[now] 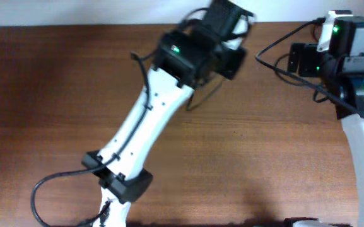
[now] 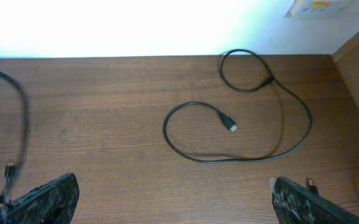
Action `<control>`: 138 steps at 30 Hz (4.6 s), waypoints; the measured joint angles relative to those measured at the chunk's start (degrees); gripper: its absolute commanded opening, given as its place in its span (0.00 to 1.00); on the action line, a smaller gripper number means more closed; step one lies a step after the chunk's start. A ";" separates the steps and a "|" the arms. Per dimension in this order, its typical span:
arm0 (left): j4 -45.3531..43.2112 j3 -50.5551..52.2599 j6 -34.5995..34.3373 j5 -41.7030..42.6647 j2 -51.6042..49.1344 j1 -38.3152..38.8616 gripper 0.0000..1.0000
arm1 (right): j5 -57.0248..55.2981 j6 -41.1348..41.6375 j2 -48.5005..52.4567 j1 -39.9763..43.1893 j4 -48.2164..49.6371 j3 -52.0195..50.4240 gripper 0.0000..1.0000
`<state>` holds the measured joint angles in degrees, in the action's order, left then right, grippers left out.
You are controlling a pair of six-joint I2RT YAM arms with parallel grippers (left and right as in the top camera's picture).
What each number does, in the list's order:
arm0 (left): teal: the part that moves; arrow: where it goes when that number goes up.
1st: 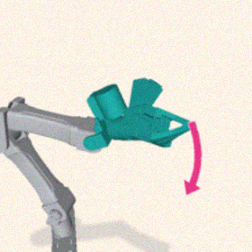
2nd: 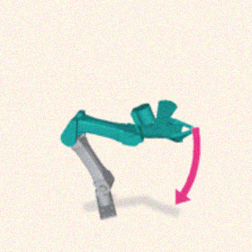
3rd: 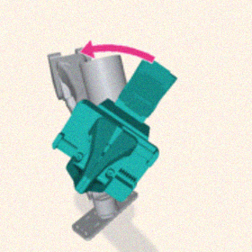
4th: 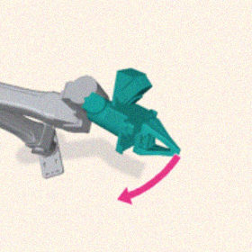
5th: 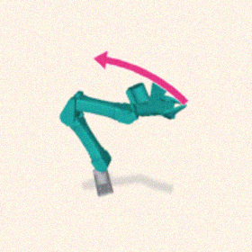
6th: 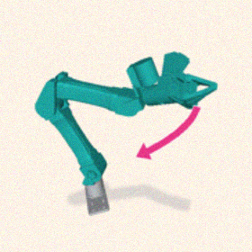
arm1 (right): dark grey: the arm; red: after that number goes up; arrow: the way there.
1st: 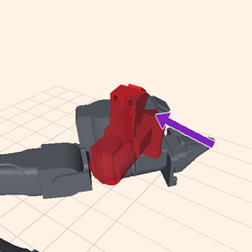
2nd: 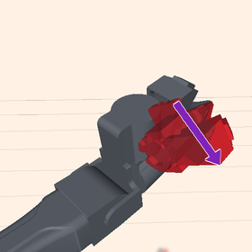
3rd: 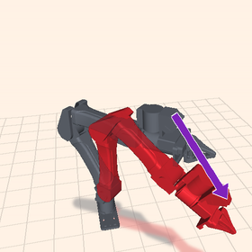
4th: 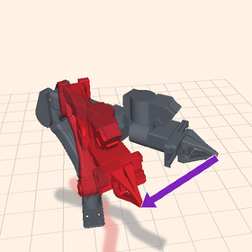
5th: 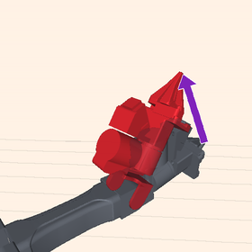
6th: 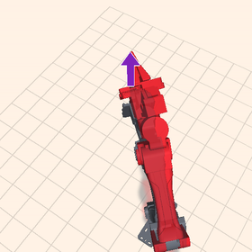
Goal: Untangle cables
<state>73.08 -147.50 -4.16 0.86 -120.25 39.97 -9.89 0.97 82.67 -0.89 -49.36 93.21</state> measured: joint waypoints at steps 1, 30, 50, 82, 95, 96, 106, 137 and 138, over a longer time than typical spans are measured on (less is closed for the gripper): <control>-0.83 -0.02 0.02 0.63 0.02 1.81 0.00 | 0.00 -0.07 -0.37 0.42 -0.04 0.00 0.99; 6.14 -9.60 0.17 -2.80 -1.05 9.18 0.99 | 2.12 -1.01 -5.38 6.12 -2.75 0.44 0.99; 19.58 -21.49 0.26 -5.88 -0.37 -2.93 0.99 | 6.58 3.87 1.36 -11.34 6.34 -23.39 0.99; 23.58 -21.92 0.26 -10.80 7.74 -2.93 0.99 | 3.15 7.93 15.69 -20.96 28.20 -41.05 0.99; 23.58 -21.90 0.26 -11.02 8.17 -2.91 0.99 | -2.71 7.82 5.22 -20.94 18.91 -40.94 0.99; 23.58 -21.90 0.26 -11.02 8.17 -2.91 0.99 | -2.80 8.02 5.22 -20.87 18.93 -40.94 0.99; 23.61 -21.90 0.26 -11.02 8.17 -2.93 0.99 | -2.71 8.31 5.79 -19.82 21.09 -42.69 0.98; 23.61 -21.90 0.26 -11.02 8.17 -2.91 0.99 | 0.48 8.39 16.41 -19.82 30.18 -42.88 0.22; 23.61 -21.90 0.26 -11.02 8.17 -2.91 0.99 | 0.74 8.41 16.65 -19.82 30.51 -42.86 0.10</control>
<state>96.68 -169.40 -3.90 -10.15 -112.07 37.06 -9.15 9.39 99.33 -20.71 -18.85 50.35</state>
